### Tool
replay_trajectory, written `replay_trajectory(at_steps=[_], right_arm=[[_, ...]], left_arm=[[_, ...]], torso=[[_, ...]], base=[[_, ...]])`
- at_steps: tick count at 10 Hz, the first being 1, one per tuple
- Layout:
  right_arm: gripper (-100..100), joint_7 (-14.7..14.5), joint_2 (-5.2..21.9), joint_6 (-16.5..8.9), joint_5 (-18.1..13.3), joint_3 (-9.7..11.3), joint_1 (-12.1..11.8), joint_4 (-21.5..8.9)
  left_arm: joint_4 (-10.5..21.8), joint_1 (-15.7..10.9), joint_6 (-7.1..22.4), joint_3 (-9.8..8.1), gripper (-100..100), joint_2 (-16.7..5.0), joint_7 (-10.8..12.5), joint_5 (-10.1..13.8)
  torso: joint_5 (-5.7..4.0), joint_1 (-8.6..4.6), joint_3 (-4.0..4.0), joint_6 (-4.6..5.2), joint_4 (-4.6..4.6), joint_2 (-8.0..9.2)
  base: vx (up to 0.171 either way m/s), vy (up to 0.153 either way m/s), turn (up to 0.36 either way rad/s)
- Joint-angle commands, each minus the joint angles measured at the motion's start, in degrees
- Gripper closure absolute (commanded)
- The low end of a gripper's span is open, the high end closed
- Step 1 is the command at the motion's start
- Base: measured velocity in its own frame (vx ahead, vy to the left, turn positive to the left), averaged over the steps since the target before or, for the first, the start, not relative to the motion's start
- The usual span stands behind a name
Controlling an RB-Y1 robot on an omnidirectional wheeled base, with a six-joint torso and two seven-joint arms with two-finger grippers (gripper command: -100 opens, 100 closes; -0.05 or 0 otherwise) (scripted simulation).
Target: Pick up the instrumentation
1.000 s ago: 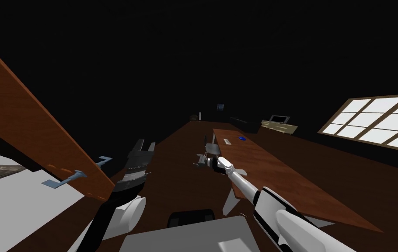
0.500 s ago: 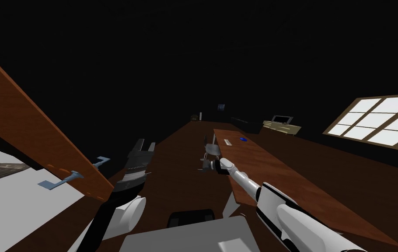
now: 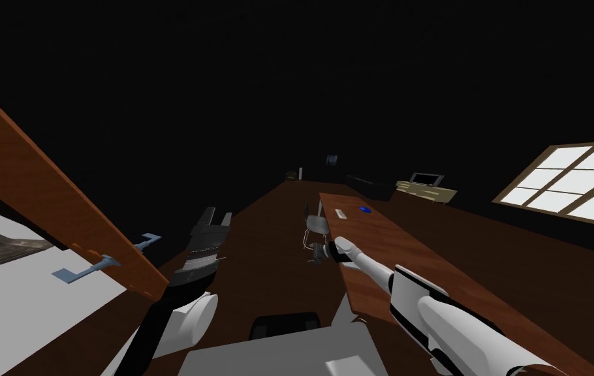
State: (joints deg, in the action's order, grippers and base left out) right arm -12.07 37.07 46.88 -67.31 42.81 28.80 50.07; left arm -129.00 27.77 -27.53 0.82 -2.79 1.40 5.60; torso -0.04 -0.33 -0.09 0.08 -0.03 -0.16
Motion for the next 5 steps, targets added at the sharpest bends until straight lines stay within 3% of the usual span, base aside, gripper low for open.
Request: replay_trajectory(at_steps=[1, 2, 3, 4, 5], right_arm=[[-100, -0.42, 0.96, 0.42, -0.74, 1.06, -0.09, -2.44], [-100, -0.42, 0.96, 0.42, -0.74, 1.06, -0.09, -2.44], [-100, -0.32, 2.9, 1.1, -2.3, 3.28, 0.61, -4.32], [-100, -0.32, 2.9, 1.1, -2.3, 3.28, 0.61, -5.35], [-100, -0.21, 4.76, 1.75, -3.74, 5.36, 1.22, -8.05]], left_arm=[[0.0, 0.0, 0.0, 0.0, 0, 0.0, 0.0, 0.0], [0.0, 0.0, 0.0, 0.0, 0, 0.0, 0.0, 0.0], [0.0, 0.0, 0.0, 0.0, 0, 0.0, 0.0, 0.0], [0.0, 0.0, 0.0, 0.0, 0, 0.0, 0.0, 0.0], [0.0, 0.0, 0.0, 0.0, 0, 0.0, 0.0, 0.0]], torso=[[0.0, 0.0, 0.0, 0.0, 0.0, 0.0], [-0.01, 0.04, 0.0, 0.0, -0.01, 0.02], [0.01, 0.15, 0.05, -0.01, 0.01, 0.09], [0.02, 0.11, 0.04, 0.0, 0.01, 0.09], [0.01, 0.11, 0.04, -0.01, 0.01, 0.08]], base=[[0.045, -0.057, 0.023], [0.016, -0.023, -0.003], [0.026, -0.036, 0.042], [0.031, -0.043, 0.02], [0.046, -0.062, 0.042]])
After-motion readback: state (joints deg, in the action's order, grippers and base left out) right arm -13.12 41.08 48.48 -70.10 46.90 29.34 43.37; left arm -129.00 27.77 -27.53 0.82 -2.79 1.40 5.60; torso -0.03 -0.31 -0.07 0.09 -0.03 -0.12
